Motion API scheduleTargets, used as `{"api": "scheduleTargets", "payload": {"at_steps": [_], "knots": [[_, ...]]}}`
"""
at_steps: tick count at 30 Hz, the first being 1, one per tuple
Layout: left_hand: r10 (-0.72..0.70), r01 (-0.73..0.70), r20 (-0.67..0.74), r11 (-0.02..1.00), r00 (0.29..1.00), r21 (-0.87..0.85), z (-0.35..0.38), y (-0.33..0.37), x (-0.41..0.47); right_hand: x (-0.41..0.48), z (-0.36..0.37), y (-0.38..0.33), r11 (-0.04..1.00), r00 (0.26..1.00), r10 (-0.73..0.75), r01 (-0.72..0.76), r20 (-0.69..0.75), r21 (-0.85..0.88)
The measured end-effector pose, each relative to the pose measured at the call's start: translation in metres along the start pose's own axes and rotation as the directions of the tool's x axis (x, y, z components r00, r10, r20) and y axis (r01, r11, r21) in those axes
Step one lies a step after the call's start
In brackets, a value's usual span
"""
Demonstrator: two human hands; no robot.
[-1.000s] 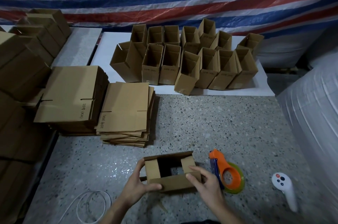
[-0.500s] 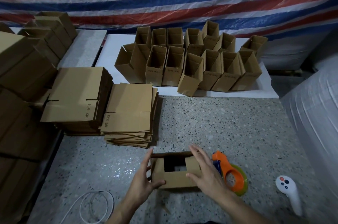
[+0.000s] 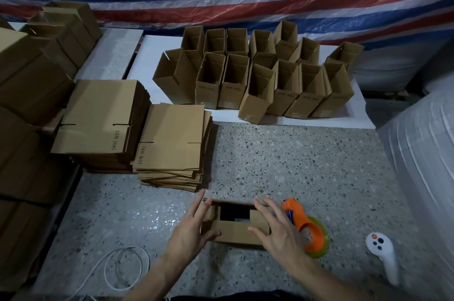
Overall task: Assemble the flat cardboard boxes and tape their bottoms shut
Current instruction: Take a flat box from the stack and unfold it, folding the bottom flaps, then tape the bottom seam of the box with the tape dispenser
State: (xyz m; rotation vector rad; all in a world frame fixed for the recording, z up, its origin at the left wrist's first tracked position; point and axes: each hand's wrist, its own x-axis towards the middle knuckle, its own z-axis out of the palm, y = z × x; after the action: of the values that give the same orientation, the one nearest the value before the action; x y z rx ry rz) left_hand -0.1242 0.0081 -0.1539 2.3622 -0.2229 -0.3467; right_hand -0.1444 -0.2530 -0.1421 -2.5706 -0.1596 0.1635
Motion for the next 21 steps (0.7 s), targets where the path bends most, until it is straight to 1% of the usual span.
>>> {"api": "scheduleTargets", "payload": {"at_steps": [2, 3, 6, 7, 9, 11, 12, 15, 17, 18, 20, 21], "knots": [[0.043, -0.043, 0.004, 0.999, 0.999, 0.016, 0.008, -0.002, -0.008, -0.004, 0.007, 0.002, 0.998, 0.998, -0.058, 0.057, -0.039, -0.026], [0.042, -0.042, 0.007, 0.999, 0.999, 0.005, 0.014, -0.002, -0.014, -0.008, 0.012, 0.002, 0.996, 0.996, -0.069, 0.066, -0.053, -0.052], [-0.014, 0.014, -0.011, 0.999, 1.000, -0.043, 0.028, 0.000, -0.024, -0.013, 0.021, 0.003, 0.998, 0.994, -0.068, 0.066, -0.085, -0.025], [-0.023, 0.022, -0.015, 0.998, 1.000, -0.060, 0.032, 0.001, -0.024, -0.014, 0.022, 0.004, 0.999, 0.994, -0.048, 0.050, -0.096, 0.016], [-0.055, 0.056, 0.013, 0.994, 0.998, -0.099, 0.036, 0.002, -0.022, -0.013, 0.023, 0.006, 0.988, 0.996, 0.042, -0.029, -0.085, 0.150], [-0.084, 0.088, 0.045, 0.992, 0.995, -0.088, 0.036, 0.002, -0.016, -0.007, 0.021, 0.004, 0.955, 0.989, 0.126, -0.102, -0.071, 0.278], [-0.089, 0.092, 0.045, 0.993, 0.995, -0.075, 0.035, 0.003, -0.012, -0.002, 0.019, 0.002, 0.944, 0.988, 0.142, -0.118, -0.058, 0.307], [-0.055, 0.056, 0.028, 0.998, 0.998, -0.020, 0.034, 0.007, 0.000, 0.015, 0.015, 0.004, 0.937, 0.984, 0.172, -0.149, -0.043, 0.315], [-0.060, 0.059, 0.026, 0.998, 0.998, 0.031, 0.037, 0.012, 0.002, 0.020, 0.015, 0.008, 0.932, 0.978, 0.205, -0.185, -0.032, 0.310], [-0.047, 0.046, 0.017, 0.998, 0.999, 0.032, 0.039, 0.013, 0.001, 0.020, 0.016, 0.008, 0.935, 0.977, 0.212, -0.193, -0.032, 0.297], [-0.026, 0.026, 0.018, 0.999, 0.999, 0.020, 0.043, 0.015, -0.002, 0.020, 0.020, 0.010, 0.945, 0.972, 0.220, -0.192, -0.080, 0.266], [-0.032, 0.030, 0.032, 0.997, 0.999, 0.069, 0.042, 0.016, -0.004, 0.021, 0.020, 0.012, 0.947, 0.970, 0.222, -0.189, -0.102, 0.260]]}}
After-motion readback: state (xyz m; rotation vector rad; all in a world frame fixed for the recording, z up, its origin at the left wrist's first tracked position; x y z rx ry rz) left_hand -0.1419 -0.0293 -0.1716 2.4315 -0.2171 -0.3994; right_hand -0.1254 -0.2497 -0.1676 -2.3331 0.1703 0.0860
